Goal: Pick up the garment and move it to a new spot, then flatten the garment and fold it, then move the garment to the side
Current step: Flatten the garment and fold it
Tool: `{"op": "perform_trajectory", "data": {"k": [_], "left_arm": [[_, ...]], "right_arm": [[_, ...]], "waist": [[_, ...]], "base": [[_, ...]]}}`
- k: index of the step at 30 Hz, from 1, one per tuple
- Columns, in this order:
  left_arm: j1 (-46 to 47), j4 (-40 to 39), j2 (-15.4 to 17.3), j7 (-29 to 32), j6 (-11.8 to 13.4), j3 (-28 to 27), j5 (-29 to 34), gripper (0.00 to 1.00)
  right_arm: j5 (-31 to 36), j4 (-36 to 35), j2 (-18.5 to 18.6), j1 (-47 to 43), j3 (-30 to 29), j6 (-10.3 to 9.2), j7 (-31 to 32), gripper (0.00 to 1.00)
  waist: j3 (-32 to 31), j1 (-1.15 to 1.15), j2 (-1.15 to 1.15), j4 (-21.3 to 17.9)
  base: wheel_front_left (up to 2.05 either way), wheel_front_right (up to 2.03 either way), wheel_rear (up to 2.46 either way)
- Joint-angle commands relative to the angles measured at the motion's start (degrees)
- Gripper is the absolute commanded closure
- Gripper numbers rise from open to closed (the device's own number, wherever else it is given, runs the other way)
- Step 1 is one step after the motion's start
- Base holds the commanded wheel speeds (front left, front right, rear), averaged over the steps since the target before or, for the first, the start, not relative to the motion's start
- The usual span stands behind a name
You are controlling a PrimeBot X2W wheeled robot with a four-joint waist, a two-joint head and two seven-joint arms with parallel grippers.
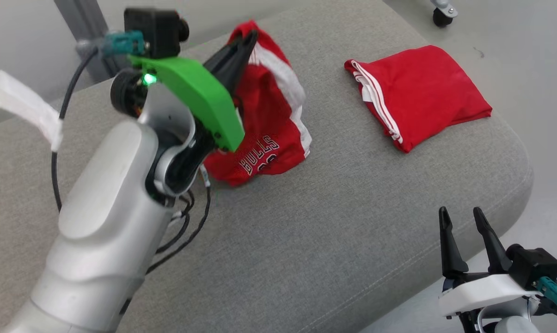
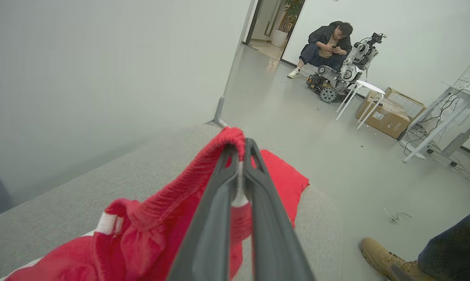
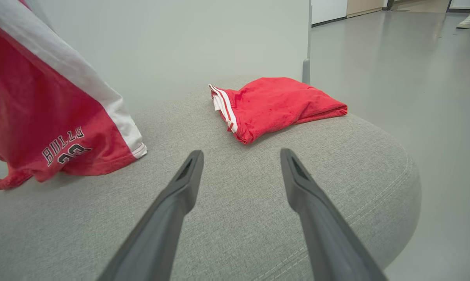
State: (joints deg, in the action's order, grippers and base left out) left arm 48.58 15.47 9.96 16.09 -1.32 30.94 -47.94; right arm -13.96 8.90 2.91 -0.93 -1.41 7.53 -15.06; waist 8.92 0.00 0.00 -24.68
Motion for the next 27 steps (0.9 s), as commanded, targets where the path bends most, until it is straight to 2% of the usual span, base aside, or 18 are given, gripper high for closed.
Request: {"op": "perform_trajectory", "data": {"k": [1,8,11,13,16,20,21,24,27], "left_arm": [[-3.8,-2.7,2.1,0.7,-0.1,-0.2,-1.4,1.00],[-26.0,-20.6,12.6,5.1,3.9,-1.1,-5.6,1.00],[-35.3,-25.1,15.2,5.3,4.9,-0.4,-7.5,1.00],[-39.0,-25.5,17.4,4.1,4.1,1.3,-4.7,1.00],[-43.6,-22.5,15.5,1.0,3.4,4.5,-2.7,1.00],[-45.5,-13.9,12.2,-5.3,2.7,6.3,0.0,1.00],[-45.8,-11.3,10.7,-7.4,3.2,6.0,0.1,1.00],[-45.2,-5.5,8.6,-12.5,3.0,5.2,0.9,1.00],[-44.9,-0.9,6.5,-16.5,2.0,4.2,0.2,1.00]], "right_arm": [[0.5,-0.2,0.0,-0.9,-0.4,-0.09,-0.1,0.00],[2.3,-0.6,0.0,-2.9,-2.5,-0.09,-0.1,0.00],[3.2,-0.6,0.0,-3.5,-3.2,-0.09,-0.1,0.00],[3.8,-0.6,0.0,-3.4,-3.3,-0.09,-0.1,0.00],[4.3,-0.6,0.1,-2.8,-3.3,-0.09,-0.1,0.00],[5.5,-0.3,0.0,-3.0,-2.9,-0.09,-0.2,0.00],[5.7,-0.2,0.0,-3.2,-2.9,-0.09,-0.1,0.00],[6.4,-0.2,0.1,-3.7,-3.1,-0.09,-0.1,0.00],[6.9,-0.3,0.1,-4.1,-3.4,-0.09,-0.1,0.00]], "waist": [[-1.3,0.00,0.00,2.8],[-2.7,0.00,0.00,10.0],[-2.8,0.00,0.00,13.8],[-2.8,0.00,0.00,16.0],[-2.8,0.00,0.00,18.8],[-3.2,0.00,0.00,21.7],[-3.2,0.00,0.00,22.3],[-3.4,0.00,0.00,23.7],[-3.6,0.00,0.00,24.5]], "base": [[0.00,0.00,0.00],[0.00,0.00,0.00],[0.00,0.00,0.00],[0.00,0.00,0.00],[0.00,0.00,0.00],[0.00,0.00,0.00],[0.00,0.00,0.00],[0.00,0.00,0.00],[0.00,0.00,0.00]]}}
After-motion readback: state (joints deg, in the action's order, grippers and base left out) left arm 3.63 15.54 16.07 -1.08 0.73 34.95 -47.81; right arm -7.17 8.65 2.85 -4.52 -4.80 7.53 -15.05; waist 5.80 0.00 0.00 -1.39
